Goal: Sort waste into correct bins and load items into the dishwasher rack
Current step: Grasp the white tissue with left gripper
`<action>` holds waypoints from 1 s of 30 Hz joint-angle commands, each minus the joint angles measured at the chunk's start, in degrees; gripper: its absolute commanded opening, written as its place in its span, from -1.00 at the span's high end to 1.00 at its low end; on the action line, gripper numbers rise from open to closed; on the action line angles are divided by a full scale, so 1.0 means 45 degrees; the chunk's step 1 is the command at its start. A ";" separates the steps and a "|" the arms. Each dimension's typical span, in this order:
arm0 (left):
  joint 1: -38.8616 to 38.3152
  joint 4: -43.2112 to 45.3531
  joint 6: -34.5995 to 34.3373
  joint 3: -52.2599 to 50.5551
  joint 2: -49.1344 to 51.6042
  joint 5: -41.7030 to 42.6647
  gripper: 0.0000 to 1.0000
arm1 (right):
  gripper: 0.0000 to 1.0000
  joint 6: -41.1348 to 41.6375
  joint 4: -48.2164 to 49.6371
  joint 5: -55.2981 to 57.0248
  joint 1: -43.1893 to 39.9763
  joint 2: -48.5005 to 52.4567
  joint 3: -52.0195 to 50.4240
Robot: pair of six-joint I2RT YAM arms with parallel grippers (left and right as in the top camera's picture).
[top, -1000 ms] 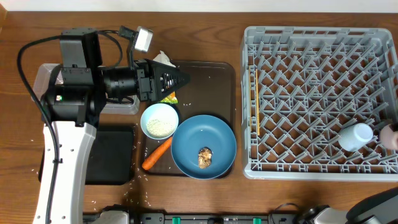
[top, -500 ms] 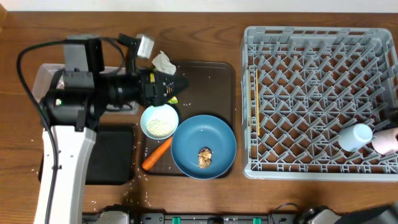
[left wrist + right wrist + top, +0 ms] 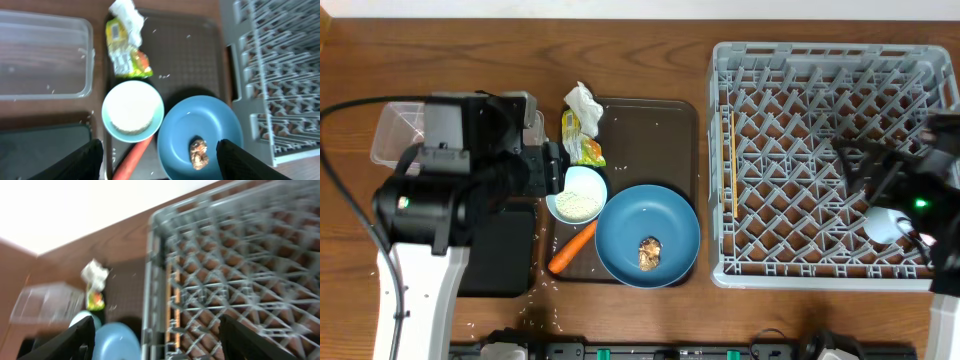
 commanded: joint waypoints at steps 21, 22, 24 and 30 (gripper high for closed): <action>-0.1787 0.8315 0.0223 0.0039 0.8874 -0.5202 -0.46 | -0.52 -0.0097 -0.0918 0.1525 0.2676 0.1292 0.0102; -0.1787 0.8612 0.0223 0.0039 0.9199 -0.5357 -0.46 | -0.52 -0.0097 -0.0913 0.1525 0.2676 0.1292 0.0102; -0.1787 0.9141 0.0223 0.0039 0.9743 -0.5625 -0.47 | -0.52 -0.0092 -0.0908 0.1525 0.2676 0.1292 0.0102; -0.1787 0.9972 0.0219 0.0039 1.0661 -0.5727 -0.46 | -0.52 -0.0092 -0.0899 0.1525 0.2676 0.1302 0.0102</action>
